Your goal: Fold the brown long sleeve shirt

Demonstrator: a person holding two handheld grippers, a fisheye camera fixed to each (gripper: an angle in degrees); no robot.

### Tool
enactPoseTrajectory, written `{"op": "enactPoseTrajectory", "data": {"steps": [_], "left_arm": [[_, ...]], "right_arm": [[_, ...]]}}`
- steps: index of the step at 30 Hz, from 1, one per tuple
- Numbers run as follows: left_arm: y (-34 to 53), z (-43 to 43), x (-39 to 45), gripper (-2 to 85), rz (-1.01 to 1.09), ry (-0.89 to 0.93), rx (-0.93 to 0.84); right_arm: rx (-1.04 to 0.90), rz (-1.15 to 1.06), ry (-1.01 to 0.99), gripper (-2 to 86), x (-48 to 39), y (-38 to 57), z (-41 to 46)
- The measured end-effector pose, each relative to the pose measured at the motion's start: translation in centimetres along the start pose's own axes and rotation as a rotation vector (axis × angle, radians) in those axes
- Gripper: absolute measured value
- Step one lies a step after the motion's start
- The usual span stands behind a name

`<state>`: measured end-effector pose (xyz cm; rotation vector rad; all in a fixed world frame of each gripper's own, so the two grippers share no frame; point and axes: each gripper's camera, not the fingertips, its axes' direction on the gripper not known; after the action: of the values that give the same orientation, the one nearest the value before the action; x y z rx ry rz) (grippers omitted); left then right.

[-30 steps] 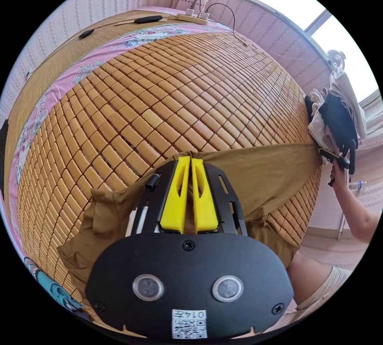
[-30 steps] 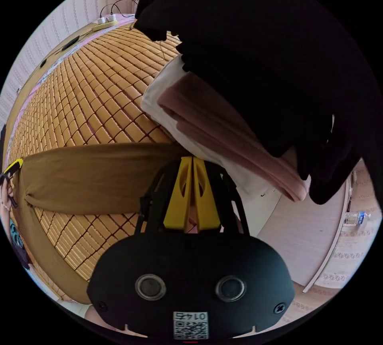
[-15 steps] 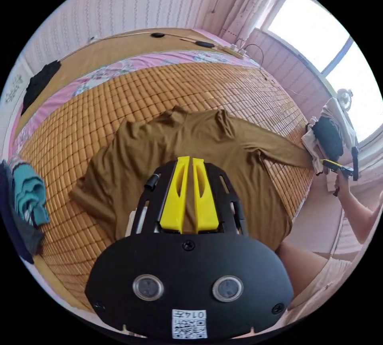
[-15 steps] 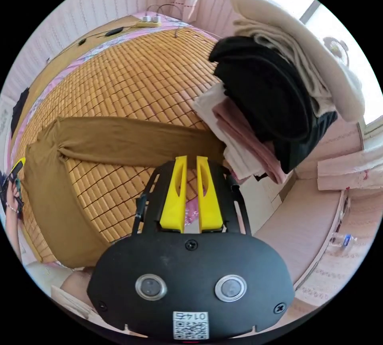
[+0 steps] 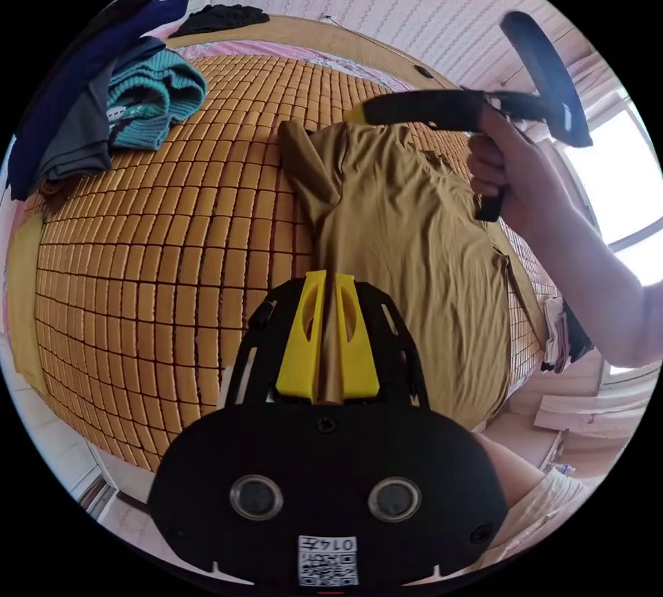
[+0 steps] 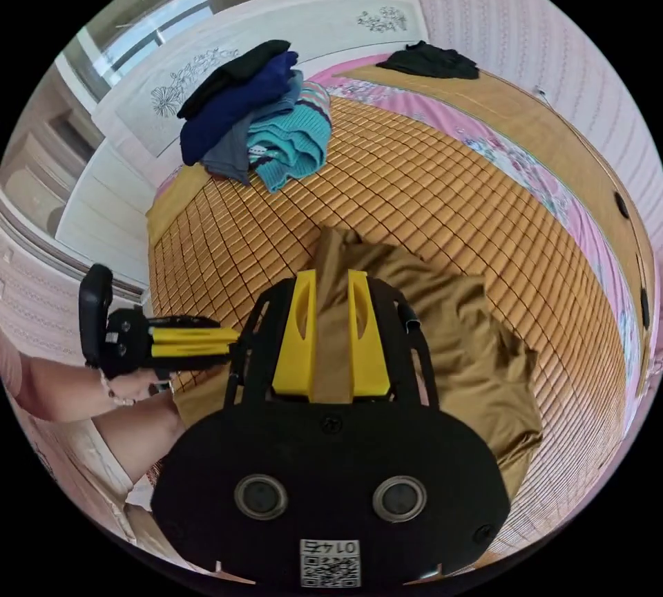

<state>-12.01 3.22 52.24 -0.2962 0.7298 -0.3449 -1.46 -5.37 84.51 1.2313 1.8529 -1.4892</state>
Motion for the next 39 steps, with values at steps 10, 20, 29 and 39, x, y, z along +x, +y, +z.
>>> {"op": "enactPoseTrajectory", "data": {"steps": [10,20,29,39], "left_arm": [[1.3,-5.4,0.7,1.2,0.018,0.108,0.044],[0.0,-13.3,6.3,0.5,0.212,0.199,0.06],[-8.0,-11.6,14.5,3.4,0.319,0.139,-0.007],[-16.9,-9.2,21.9,4.6,0.43,0.027,-0.14]], "right_arm": [[0.043,0.23,-0.015,-0.3,3.7,0.8,0.6],[-0.235,0.734,0.18,3.3,11.6,24.5,-5.2],[-0.047,0.579,0.208,8.1,13.7,17.6,-1.3],[-0.164,0.716,0.194,9.1,15.9,23.2,3.5]]}}
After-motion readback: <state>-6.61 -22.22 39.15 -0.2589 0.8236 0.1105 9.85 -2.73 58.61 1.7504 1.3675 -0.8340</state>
